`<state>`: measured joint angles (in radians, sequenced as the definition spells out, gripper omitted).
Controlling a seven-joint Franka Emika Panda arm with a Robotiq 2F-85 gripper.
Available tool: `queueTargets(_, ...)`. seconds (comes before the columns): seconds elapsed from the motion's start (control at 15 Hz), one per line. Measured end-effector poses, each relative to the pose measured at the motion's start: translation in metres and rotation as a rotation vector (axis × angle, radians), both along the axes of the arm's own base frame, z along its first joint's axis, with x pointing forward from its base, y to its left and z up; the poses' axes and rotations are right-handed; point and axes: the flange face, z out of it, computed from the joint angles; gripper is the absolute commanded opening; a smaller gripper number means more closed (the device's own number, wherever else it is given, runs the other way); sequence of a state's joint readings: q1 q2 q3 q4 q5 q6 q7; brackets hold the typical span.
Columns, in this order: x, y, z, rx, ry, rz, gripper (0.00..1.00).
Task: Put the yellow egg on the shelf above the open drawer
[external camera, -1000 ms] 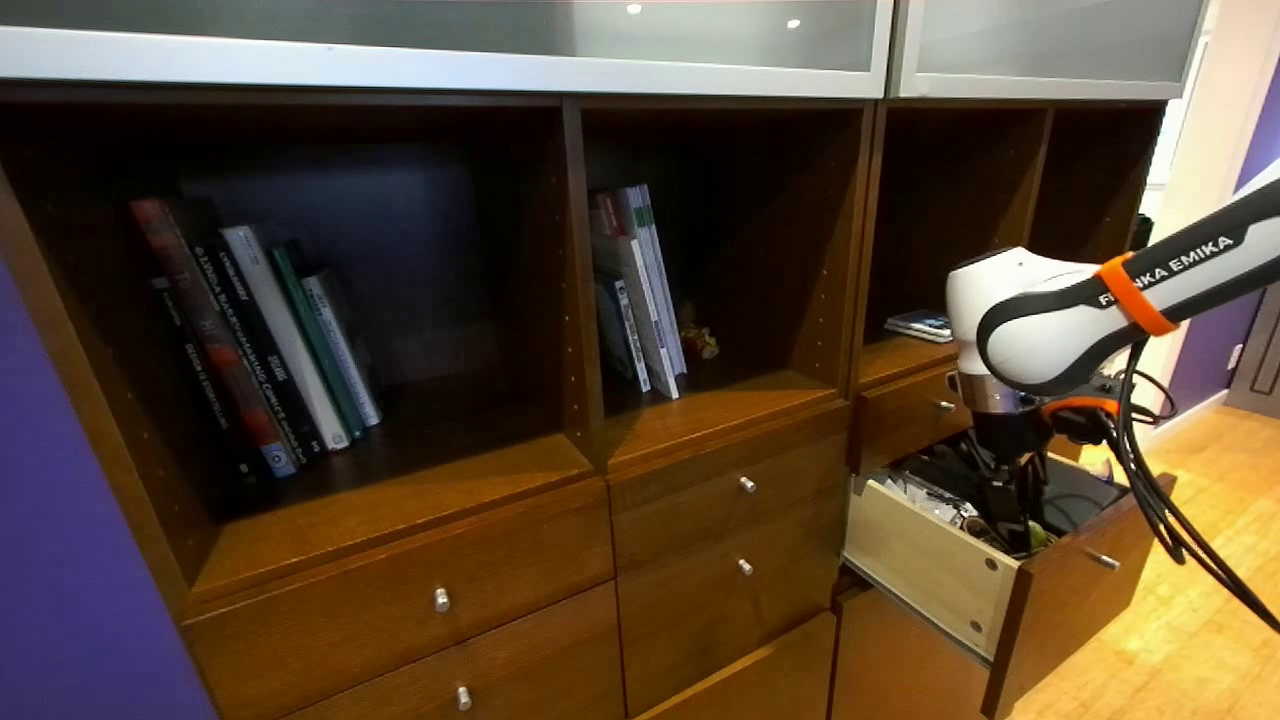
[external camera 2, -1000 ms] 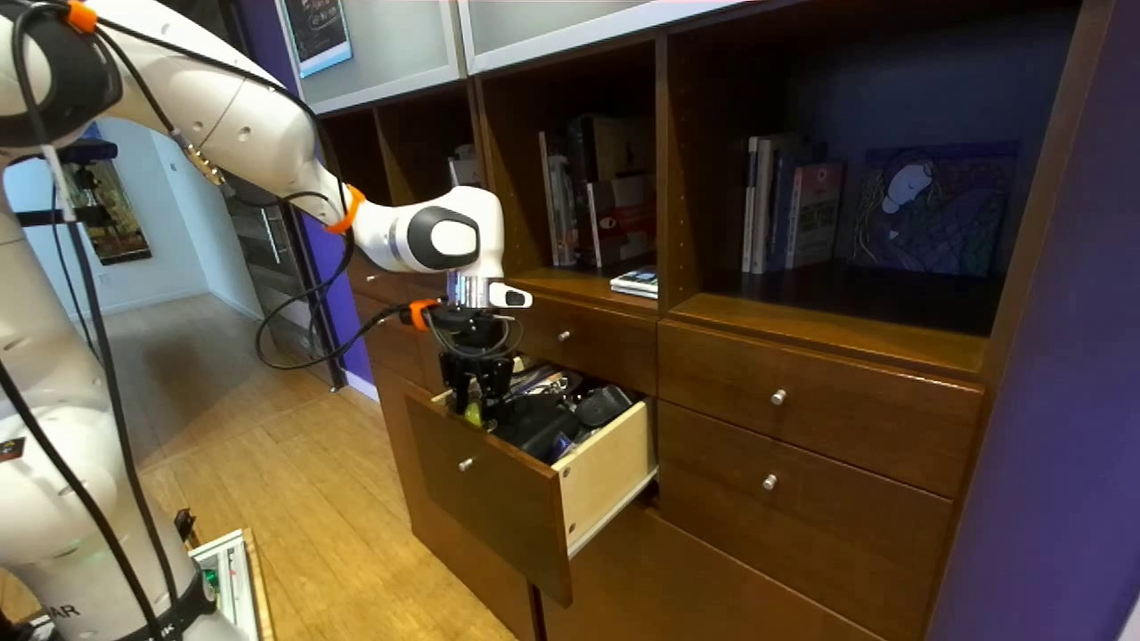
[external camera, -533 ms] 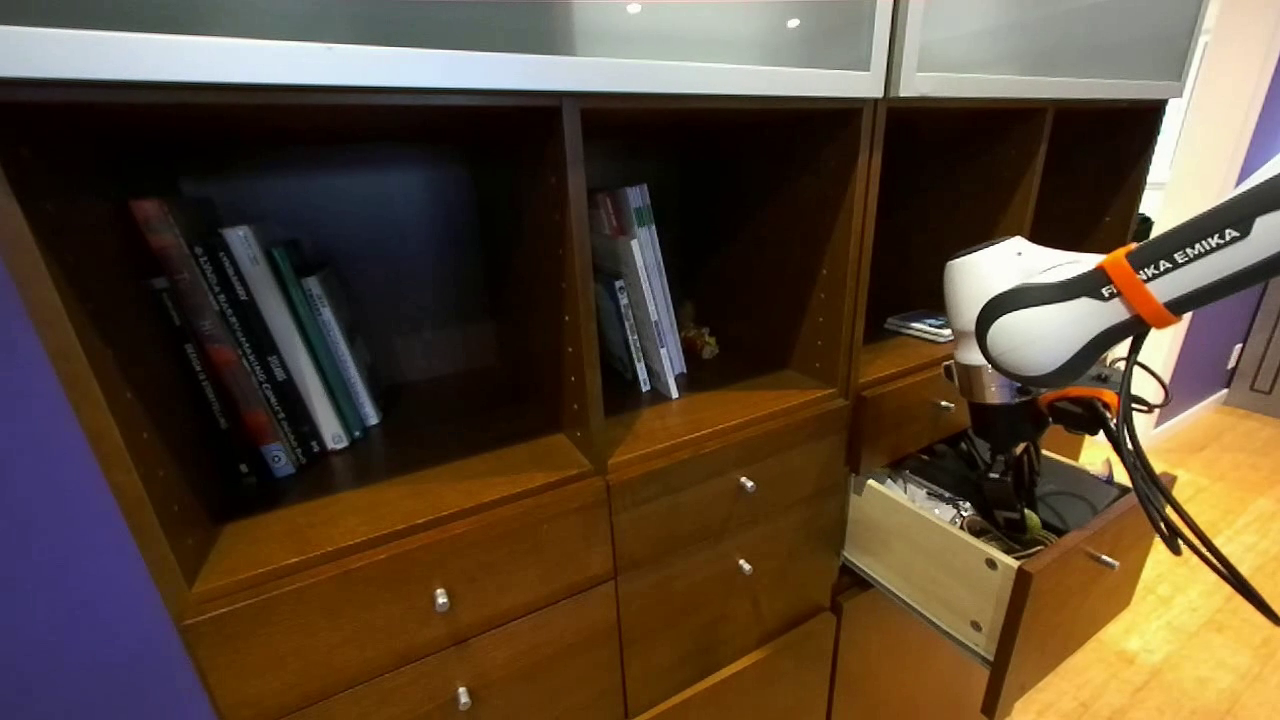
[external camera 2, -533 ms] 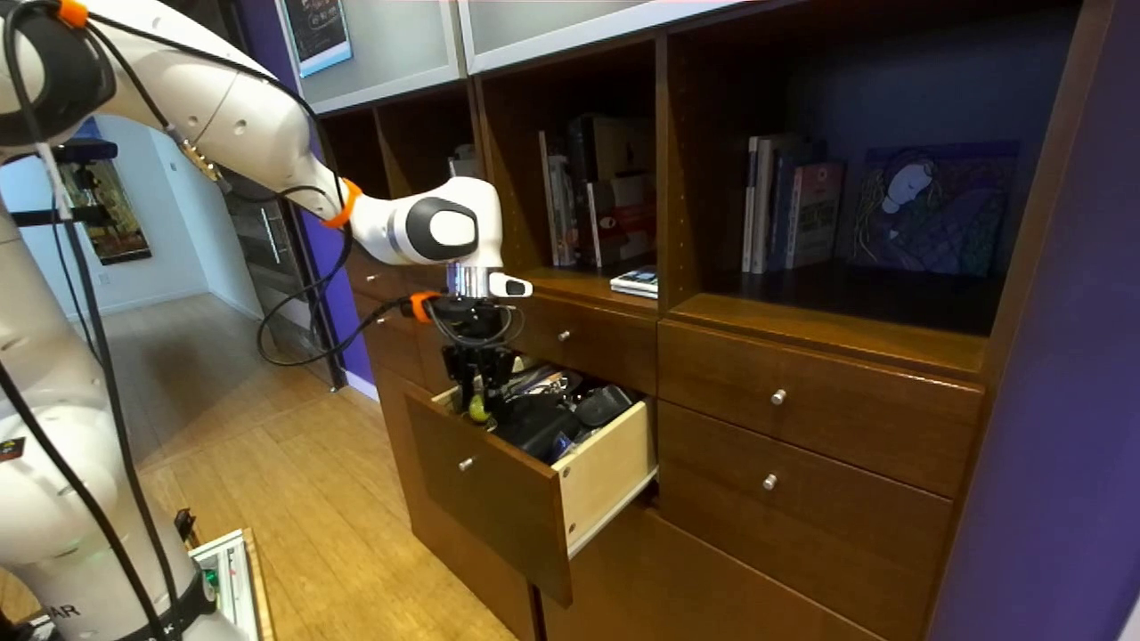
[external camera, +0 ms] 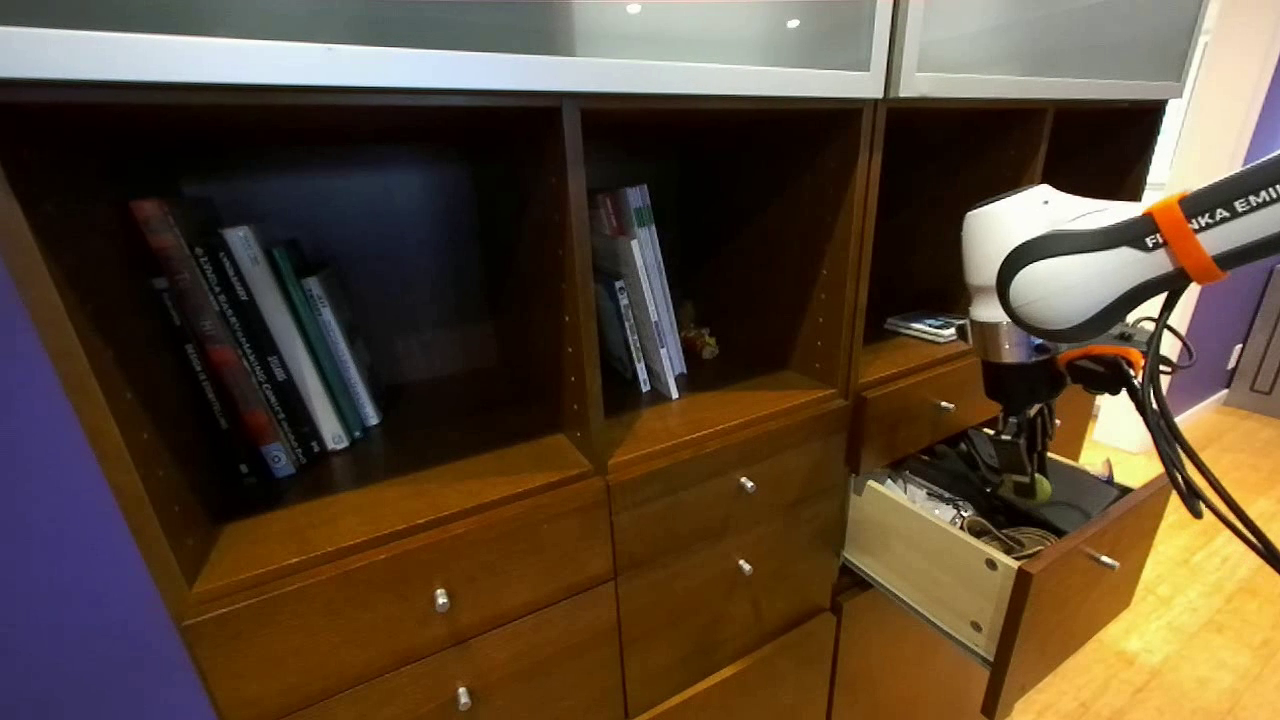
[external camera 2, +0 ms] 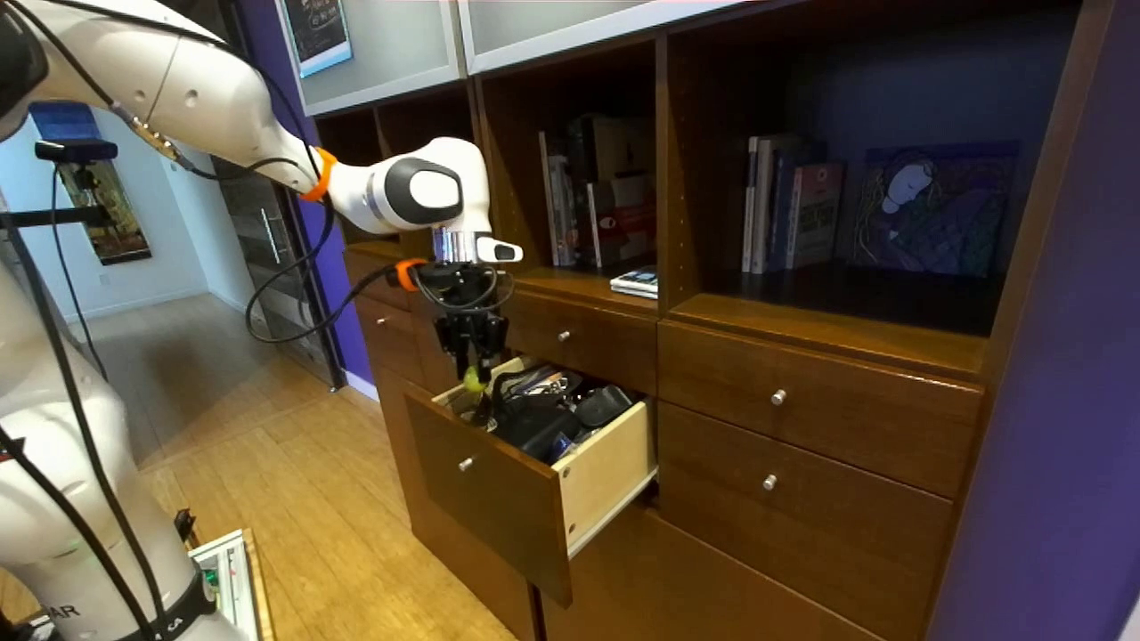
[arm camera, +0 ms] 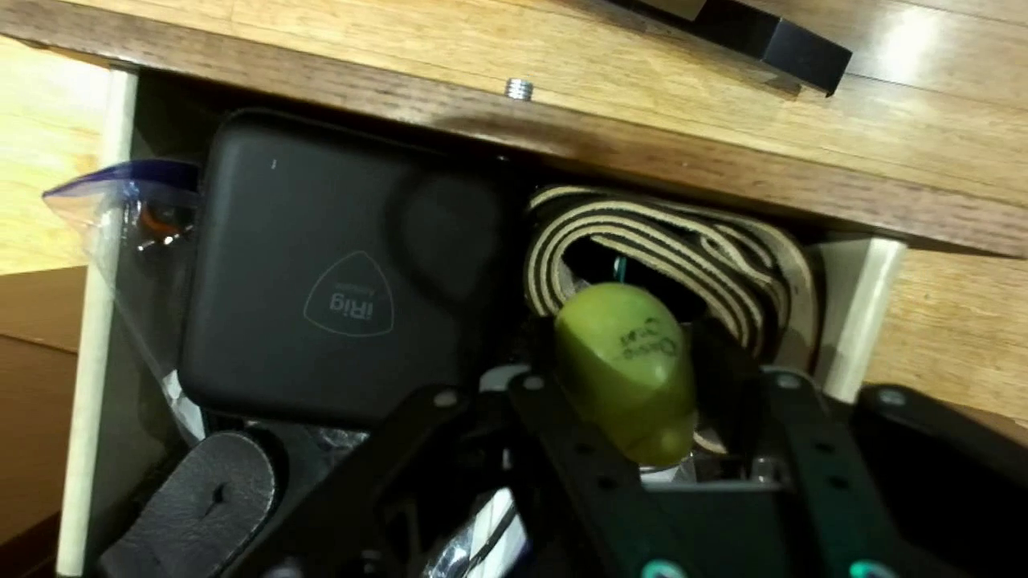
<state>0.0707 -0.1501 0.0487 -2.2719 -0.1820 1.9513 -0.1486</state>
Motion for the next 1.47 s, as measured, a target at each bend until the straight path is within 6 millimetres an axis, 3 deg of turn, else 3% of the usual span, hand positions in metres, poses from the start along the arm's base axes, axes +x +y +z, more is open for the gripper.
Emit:
queueTargets(0.2,-0.003,0.002,0.027,-0.026,-0.059,0.015,0.19)
queueTargets(0.4,0.001,0.002,0.069,-0.086,-0.16,0.019,0.19)
queueTargets(0.8,0.024,-0.002,0.151,-0.227,-0.347,0.069,0.19)
queueTargets(0.87,0.03,0.001,0.158,-0.246,-0.366,0.092,0.19)
queueTargets(0.93,0.037,0.005,0.162,-0.252,-0.38,0.115,0.44)
queueTargets(1.13,0.056,0.012,0.158,-0.244,-0.39,0.161,0.44)
queueTargets(1.4,0.062,0.013,0.156,-0.243,-0.385,0.167,0.44)
queueTargets(1.47,0.062,0.013,0.156,-0.243,-0.386,0.168,0.19)
